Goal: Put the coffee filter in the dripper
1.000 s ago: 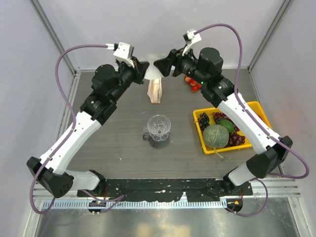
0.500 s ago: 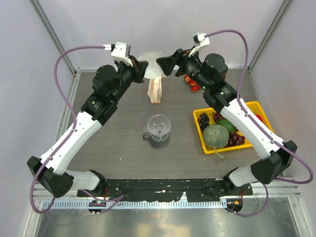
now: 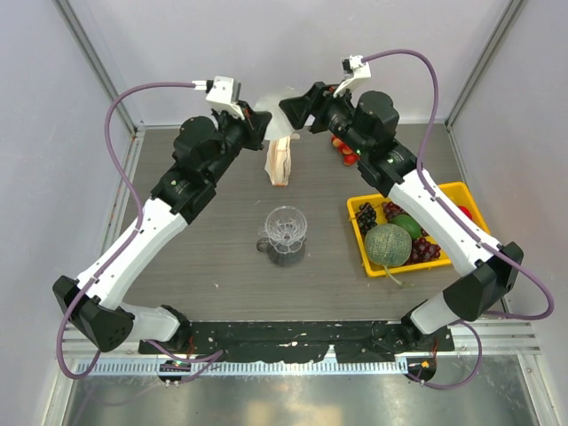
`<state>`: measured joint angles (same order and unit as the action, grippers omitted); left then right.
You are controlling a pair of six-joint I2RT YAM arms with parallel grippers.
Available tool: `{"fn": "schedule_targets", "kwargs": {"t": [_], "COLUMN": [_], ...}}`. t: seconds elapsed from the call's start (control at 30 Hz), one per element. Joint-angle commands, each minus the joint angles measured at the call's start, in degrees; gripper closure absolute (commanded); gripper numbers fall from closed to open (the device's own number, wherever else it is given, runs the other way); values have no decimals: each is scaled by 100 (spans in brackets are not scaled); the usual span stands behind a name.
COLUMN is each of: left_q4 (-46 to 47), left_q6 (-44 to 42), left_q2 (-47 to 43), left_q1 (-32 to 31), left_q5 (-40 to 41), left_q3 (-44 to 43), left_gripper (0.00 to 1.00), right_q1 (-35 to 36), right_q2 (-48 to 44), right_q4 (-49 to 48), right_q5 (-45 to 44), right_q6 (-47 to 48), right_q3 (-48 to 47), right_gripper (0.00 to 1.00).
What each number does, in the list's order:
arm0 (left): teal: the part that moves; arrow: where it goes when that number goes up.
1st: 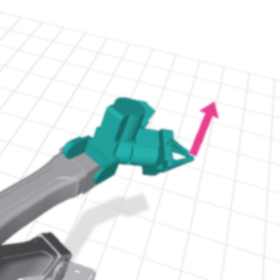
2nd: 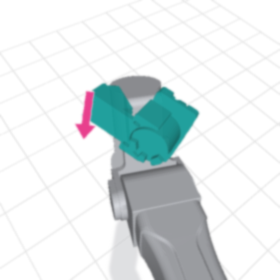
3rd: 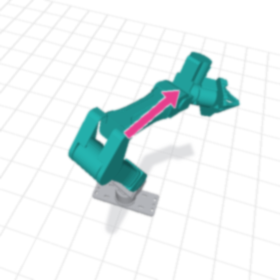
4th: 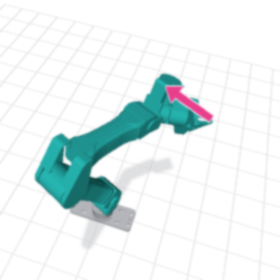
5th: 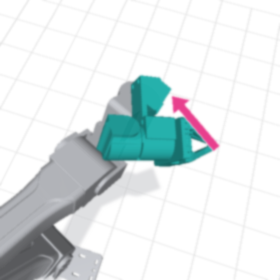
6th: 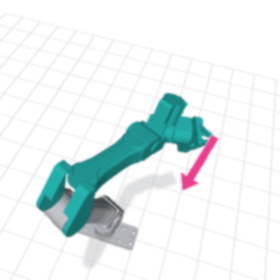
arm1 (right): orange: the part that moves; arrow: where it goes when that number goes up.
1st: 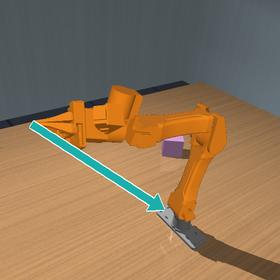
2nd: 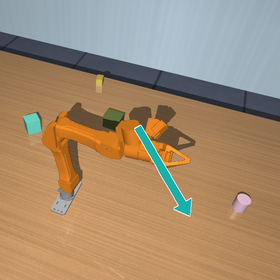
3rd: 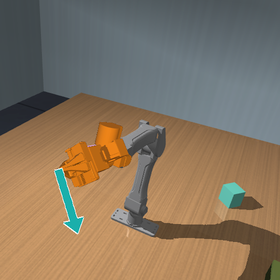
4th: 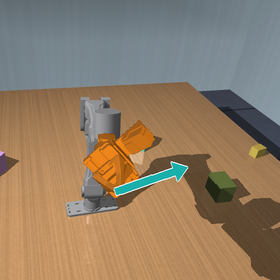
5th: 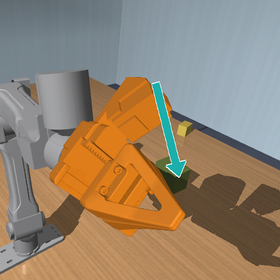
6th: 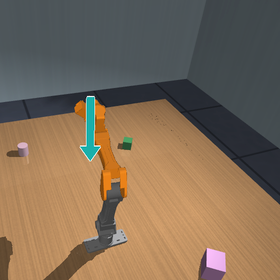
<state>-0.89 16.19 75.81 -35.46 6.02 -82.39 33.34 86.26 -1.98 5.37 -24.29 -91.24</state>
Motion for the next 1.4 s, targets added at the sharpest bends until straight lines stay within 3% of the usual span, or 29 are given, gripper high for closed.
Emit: {"fn": "schedule_targets", "kwargs": {"t": [0.0, 0.1, 0.2, 0.57, 0.73, 0.97, 1.23, 1.37], "left_q4": [396, 379, 405, 510, 519, 554, 449, 414], "left_q6": [-45, -28, 25, 60, 78, 43, 52, 60], "left_q2": [13, 21, 21, 39, 30, 39, 118, 118], "left_q1": [-40, -48, -57, -119, -154, -189, -207, -198], "left_q5": [180, 285, 303, 110, 83, 66, 197, 171], "left_q3": [-225, -216, -216, -190, -155, -137, -242, -234], "left_gripper": [100, 100, 100, 100, 100, 100, 100, 100], "right_q1": [67, 76, 76, 85, 120, 181, 278, 296], "right_q2": [14, -39, -100, 110, 163, 155, 58, 14], "right_q4": [4, -74, -171, -206, -215, -136, -206, -259], "right_q5": [-97, -123, -185, -150, -106, -141, -88, -27], "right_q6": [-84, -41, 12, -84, -93, 109, 390, 574], "right_q3": [-341, -298, -201, -280, -298, -342, -280, -228], "right_gripper": [31, 22, 23, 41, 57, 67, 92, 95]}}
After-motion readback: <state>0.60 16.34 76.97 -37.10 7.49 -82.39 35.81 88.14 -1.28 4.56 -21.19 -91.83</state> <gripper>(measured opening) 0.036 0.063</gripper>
